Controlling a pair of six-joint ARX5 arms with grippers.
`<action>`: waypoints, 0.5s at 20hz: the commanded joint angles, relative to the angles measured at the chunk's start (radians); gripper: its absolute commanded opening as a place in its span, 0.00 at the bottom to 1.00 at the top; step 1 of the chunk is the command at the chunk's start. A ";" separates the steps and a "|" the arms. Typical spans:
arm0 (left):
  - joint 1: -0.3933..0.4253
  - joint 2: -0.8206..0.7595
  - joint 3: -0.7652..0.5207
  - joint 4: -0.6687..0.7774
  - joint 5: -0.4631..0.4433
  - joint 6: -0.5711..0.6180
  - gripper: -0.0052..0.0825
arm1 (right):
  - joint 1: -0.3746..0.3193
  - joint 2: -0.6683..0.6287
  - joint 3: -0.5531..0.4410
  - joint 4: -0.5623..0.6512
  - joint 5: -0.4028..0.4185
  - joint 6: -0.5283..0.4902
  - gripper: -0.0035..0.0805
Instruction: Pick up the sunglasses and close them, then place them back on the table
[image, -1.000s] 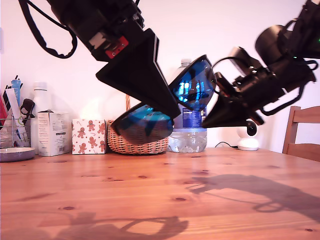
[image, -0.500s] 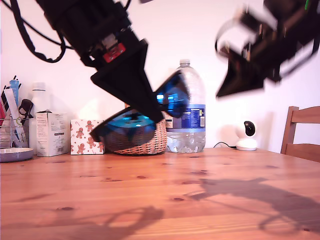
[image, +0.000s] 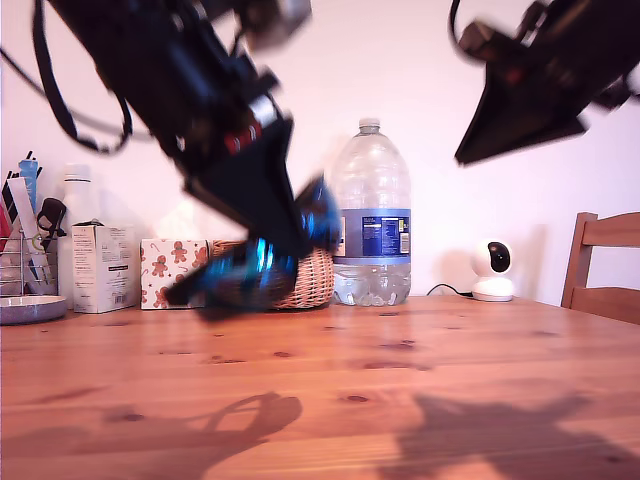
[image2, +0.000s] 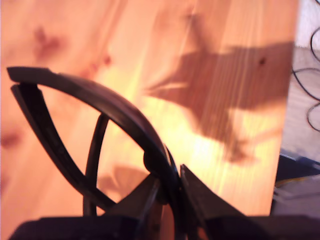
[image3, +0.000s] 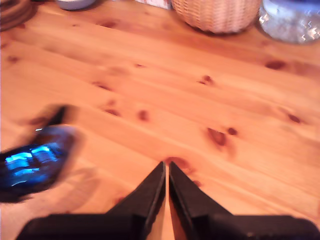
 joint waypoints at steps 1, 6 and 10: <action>0.010 0.061 -0.002 -0.007 -0.001 -0.020 0.04 | 0.087 -0.124 -0.050 -0.009 0.047 0.007 0.03; 0.052 0.208 0.107 -0.110 0.041 -0.101 0.04 | 0.328 -0.398 -0.061 -0.201 0.087 0.069 0.03; 0.089 0.317 0.231 -0.164 0.201 -0.117 0.04 | 0.489 -0.546 -0.062 -0.376 0.167 0.091 0.03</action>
